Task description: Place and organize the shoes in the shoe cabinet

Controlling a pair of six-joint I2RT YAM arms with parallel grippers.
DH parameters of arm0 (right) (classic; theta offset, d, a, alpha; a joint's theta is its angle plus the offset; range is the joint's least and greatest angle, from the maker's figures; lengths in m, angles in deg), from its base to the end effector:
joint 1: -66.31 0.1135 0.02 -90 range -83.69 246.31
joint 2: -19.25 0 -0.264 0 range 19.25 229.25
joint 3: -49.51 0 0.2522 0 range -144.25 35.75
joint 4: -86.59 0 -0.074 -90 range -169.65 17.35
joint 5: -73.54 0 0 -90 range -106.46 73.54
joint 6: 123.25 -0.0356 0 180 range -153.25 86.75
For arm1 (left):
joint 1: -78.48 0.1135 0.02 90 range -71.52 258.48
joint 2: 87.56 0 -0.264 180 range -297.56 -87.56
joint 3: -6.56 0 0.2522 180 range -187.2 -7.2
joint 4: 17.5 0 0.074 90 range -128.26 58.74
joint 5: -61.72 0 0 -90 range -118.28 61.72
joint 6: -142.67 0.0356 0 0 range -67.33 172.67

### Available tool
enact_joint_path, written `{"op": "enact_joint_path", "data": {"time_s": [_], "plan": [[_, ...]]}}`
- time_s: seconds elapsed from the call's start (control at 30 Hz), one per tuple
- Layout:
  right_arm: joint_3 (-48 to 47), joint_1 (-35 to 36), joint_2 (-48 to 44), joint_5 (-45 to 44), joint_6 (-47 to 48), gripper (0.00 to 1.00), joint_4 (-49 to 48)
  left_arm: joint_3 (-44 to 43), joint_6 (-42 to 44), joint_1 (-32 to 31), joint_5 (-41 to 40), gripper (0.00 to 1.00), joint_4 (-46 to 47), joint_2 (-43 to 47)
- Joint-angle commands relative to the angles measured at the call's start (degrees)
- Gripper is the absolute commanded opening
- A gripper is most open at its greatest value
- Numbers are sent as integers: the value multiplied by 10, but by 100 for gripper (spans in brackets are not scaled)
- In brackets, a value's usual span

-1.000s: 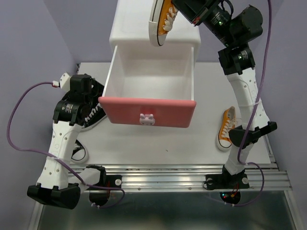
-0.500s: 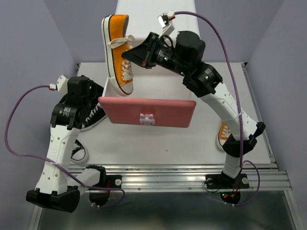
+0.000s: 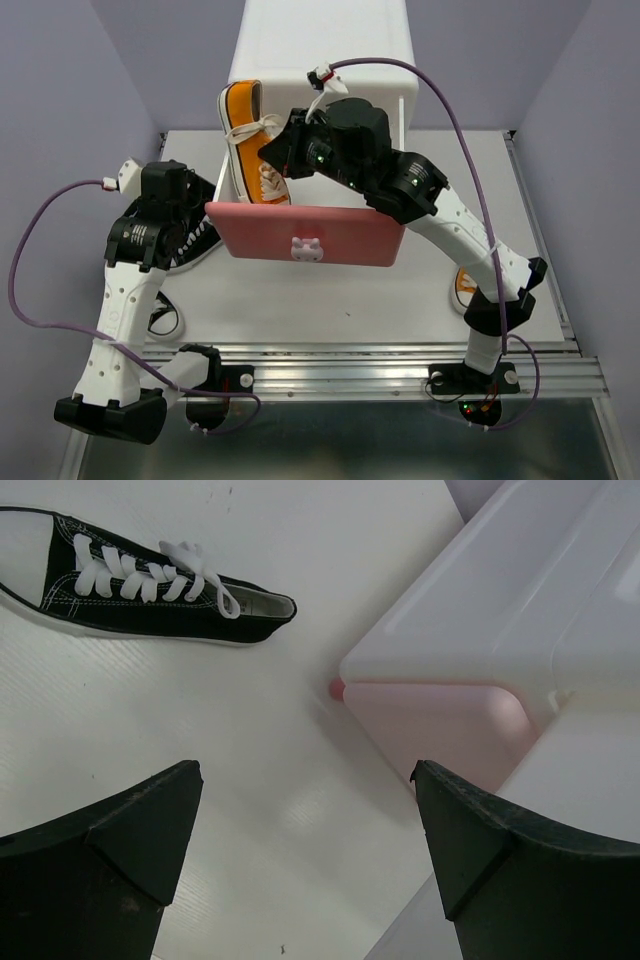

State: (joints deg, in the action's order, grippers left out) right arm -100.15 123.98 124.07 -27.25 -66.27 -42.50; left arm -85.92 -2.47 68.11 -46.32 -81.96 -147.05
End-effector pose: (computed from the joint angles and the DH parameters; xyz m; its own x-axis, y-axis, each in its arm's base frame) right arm 0.2060 0.3131 0.5350 -0.4455 0.2971 -0.8446 -0.5817 0.6211 0.5253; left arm 0.1884 -0.0233 0.4220 -0.2208 -0.7528 -0.6202 -0.4720 0.6389 -0.6075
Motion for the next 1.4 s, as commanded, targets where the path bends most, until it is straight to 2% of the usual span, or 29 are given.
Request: {"op": "enact_joint_path", "data": {"time_s": [0.0,0.13,0.37,0.97,1.1,1.37], "plan": [[3,16,-57,-61,17,1,-31,-1,4,4,-16,99,-8,14],[8,27,-61,-81,18,1,-2,-1,4,4,-18,99,-9,14],[-12,33,-50,-178,-6,1,57,0,-1,4,-20,99,-8,9],[-77,62,17,-308,-102,0,89,-6,-5,4,-38,99,-14,0],[-74,62,22,-316,-157,1,105,-9,-1,4,-39,99,-15,-5],[-75,62,32,-317,-174,1,123,-13,7,4,-38,99,-12,-13]]}}
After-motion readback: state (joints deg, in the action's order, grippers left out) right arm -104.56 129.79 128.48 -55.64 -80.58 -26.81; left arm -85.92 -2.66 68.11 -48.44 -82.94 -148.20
